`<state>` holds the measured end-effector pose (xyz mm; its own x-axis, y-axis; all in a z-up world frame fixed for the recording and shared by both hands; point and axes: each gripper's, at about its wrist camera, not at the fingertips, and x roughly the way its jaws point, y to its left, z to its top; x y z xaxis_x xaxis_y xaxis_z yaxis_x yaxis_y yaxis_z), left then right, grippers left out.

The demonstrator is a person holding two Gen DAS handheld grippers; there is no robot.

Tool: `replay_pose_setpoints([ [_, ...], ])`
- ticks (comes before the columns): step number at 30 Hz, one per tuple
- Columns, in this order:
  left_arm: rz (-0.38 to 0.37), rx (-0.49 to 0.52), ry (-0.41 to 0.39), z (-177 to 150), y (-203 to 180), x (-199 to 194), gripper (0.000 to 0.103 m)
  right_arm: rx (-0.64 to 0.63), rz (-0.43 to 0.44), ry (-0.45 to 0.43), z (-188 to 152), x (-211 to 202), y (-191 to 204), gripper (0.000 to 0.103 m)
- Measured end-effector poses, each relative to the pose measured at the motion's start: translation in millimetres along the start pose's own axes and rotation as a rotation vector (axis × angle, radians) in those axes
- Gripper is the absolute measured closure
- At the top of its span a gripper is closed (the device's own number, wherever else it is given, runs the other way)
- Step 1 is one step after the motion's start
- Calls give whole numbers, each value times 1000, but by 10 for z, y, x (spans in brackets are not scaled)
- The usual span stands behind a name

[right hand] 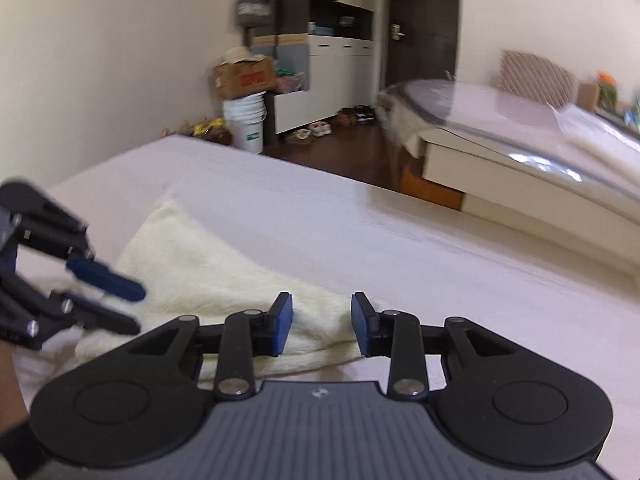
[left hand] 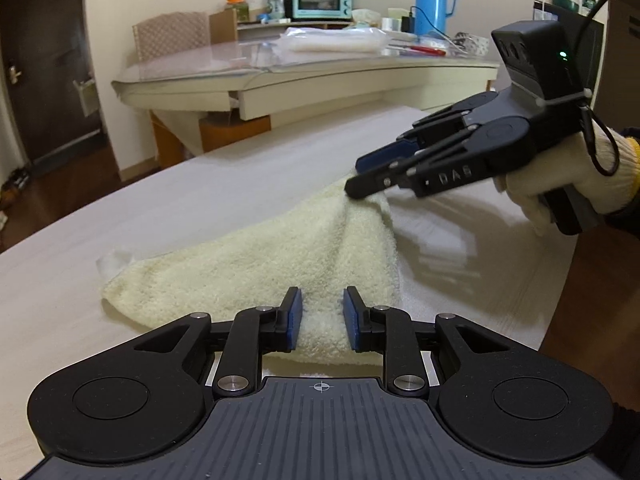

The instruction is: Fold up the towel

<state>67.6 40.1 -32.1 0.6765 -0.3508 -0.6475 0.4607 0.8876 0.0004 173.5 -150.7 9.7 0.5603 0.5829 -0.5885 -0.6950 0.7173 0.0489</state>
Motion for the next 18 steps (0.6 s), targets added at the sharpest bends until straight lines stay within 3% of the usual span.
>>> replay_pose_setpoints([
  [5, -21, -109, -34, 35, 166, -112, 72, -11, -17, -24, 4, -64, 41, 68],
  [13, 143, -233, -36, 93, 739, -36, 72, -106, -32, 0, 54, 52, 148, 66],
  [18, 176, -232, -1, 90, 842, 52, 71, -103, -31, 17, -13, 58, 139, 66],
])
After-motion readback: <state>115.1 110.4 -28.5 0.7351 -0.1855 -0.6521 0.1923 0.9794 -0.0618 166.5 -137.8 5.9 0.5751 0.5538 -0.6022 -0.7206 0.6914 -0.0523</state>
